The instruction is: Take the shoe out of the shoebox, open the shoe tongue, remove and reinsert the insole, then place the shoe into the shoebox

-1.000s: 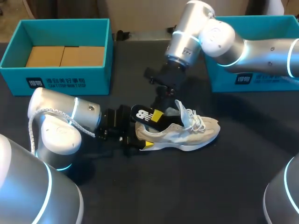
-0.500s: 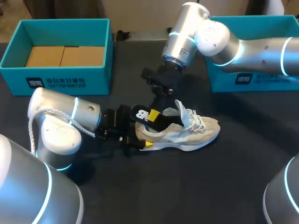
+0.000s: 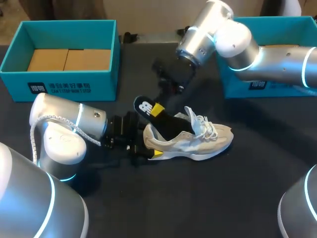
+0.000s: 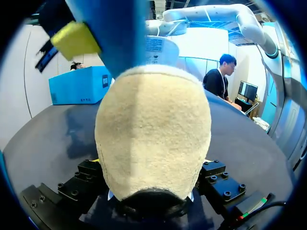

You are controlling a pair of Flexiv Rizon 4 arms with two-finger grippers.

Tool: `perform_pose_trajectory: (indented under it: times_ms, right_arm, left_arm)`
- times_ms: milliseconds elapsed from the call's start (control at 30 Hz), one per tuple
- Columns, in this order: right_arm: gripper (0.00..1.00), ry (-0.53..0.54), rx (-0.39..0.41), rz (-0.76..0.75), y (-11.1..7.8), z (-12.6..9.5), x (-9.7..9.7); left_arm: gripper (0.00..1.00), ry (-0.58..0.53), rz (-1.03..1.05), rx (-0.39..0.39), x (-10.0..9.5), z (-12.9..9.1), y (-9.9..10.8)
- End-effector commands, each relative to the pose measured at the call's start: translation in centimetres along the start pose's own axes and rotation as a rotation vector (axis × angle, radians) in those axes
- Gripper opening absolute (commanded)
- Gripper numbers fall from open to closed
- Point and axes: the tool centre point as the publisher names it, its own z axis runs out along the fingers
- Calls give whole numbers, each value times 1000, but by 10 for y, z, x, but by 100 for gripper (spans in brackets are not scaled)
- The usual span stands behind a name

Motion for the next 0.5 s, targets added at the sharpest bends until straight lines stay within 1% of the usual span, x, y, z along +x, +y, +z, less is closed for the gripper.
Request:
perform_pose_trajectory:
  times_ms: [33,267,333,500]
  right_arm:
    - [0,-108,-7,11,13,-12,17]
    - [0,-205,-56,21,35,-35,19]
    - [0,-240,-98,23,43,-41,19]
    - [0,-285,-181,22,58,-52,20]
  left_arm:
    - [0,1,-1,-3,1,3,2]
    - [0,1,-1,-3,1,3,2]
    - [0,1,-1,-3,1,3,2]
    - [0,1,-1,-3,1,3,2]
